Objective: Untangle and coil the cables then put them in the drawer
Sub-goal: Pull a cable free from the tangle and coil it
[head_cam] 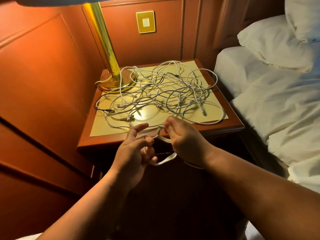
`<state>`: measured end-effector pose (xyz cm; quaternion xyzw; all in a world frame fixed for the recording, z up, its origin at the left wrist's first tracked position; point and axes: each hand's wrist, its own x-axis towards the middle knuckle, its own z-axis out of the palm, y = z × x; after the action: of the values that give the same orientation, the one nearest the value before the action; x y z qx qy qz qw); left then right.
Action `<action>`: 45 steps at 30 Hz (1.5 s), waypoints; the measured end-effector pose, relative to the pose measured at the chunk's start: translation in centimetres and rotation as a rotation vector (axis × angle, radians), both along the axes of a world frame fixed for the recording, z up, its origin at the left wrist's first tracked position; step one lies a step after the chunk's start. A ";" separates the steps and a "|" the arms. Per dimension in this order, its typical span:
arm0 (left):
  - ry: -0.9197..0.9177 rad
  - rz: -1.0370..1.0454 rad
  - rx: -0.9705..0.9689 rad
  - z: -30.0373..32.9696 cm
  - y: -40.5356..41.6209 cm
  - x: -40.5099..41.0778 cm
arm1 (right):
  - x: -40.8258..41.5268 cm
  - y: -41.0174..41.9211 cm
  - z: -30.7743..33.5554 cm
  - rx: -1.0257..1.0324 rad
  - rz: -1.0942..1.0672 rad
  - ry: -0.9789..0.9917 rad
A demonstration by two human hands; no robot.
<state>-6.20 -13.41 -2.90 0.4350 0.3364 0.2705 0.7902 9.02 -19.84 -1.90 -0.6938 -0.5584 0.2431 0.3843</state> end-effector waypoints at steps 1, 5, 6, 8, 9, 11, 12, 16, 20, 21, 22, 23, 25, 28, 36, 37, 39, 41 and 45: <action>0.031 -0.021 0.007 -0.1 0.1 -0.1 | 0.3 0.0 0.0 -0.004 0.003 -0.032; 0.291 -0.190 0.180 -0.2 0.9 -0.4 | 1.1 -0.3 0.1 -0.022 0.028 -0.177; 0.345 -0.226 0.214 -0.3 1.0 -0.5 | 1.2 -0.4 0.2 -0.023 0.030 -0.202; 0.432 -0.263 0.260 -0.6 1.4 -0.6 | 1.4 -0.6 0.4 0.010 0.021 -0.216; 0.474 -0.263 0.288 -0.7 1.6 -0.8 | 1.5 -0.7 0.6 0.032 0.015 -0.216; 0.483 -0.219 0.340 -0.8 1.8 -0.8 | 1.6 -0.7 0.8 0.057 -0.005 -0.120; 0.458 -0.189 0.365 -0.8 1.6 -0.8 | 1.5 -0.7 0.8 0.054 -0.042 0.050; 0.447 -0.109 0.467 -1.4 0.4 -0.3 | 0.5 -0.4 0.2 -0.025 -0.162 1.053; 0.276 0.038 0.251 -1.6 -0.6 0.3 | -0.4 -0.3 -0.1 0.014 -0.271 1.463; 0.221 0.069 0.166 -1.6 -0.9 0.4 | -0.7 -0.3 -0.2 0.022 -0.298 1.500; 0.180 0.094 0.092 -1.7 -1.0 0.5 | -1.0 -0.3 -0.5 0.025 -0.324 1.512; 0.155 0.111 0.032 -1.7 -1.2 0.6 | -1.2 -0.2 -0.7 0.027 -0.348 1.506; 0.116 0.129 -0.049 -1.7 -1.5 0.9 | -1.8 0.0 -1.3 0.048 -0.385 1.474; 0.087 0.142 -0.061 -1.6 -1.8 1.0 | -2.5 0.2 -1.8 0.047 -0.397 1.308; 0.106 0.079 -0.194 -1.2 -1.6 0.7 | -2.7 0.2 -2.1 -0.052 -0.334 0.740; 0.077 0.056 -0.233 -1.0 -1.6 0.7 | -2.5 0.2 -2.0 -0.041 -0.324 0.703; -0.004 0.040 -0.303 -0.6 -1.5 0.6 | -2.3 0.2 -1.6 -0.045 -0.306 0.622; -0.080 0.029 -0.359 -0.4 -1.4 0.5 | -2.1 0.2 -1.6 -0.062 -0.287 0.580; -0.166 -0.021 -0.366 -0.5 -1.2 0.1 | -2.1 0.4 -1.5 -0.082 -0.276 0.564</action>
<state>-6.06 -14.65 -3.39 0.2638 0.3092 0.2313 0.8839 6.96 -19.46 -3.41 -0.6830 -0.3202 0.3938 0.5252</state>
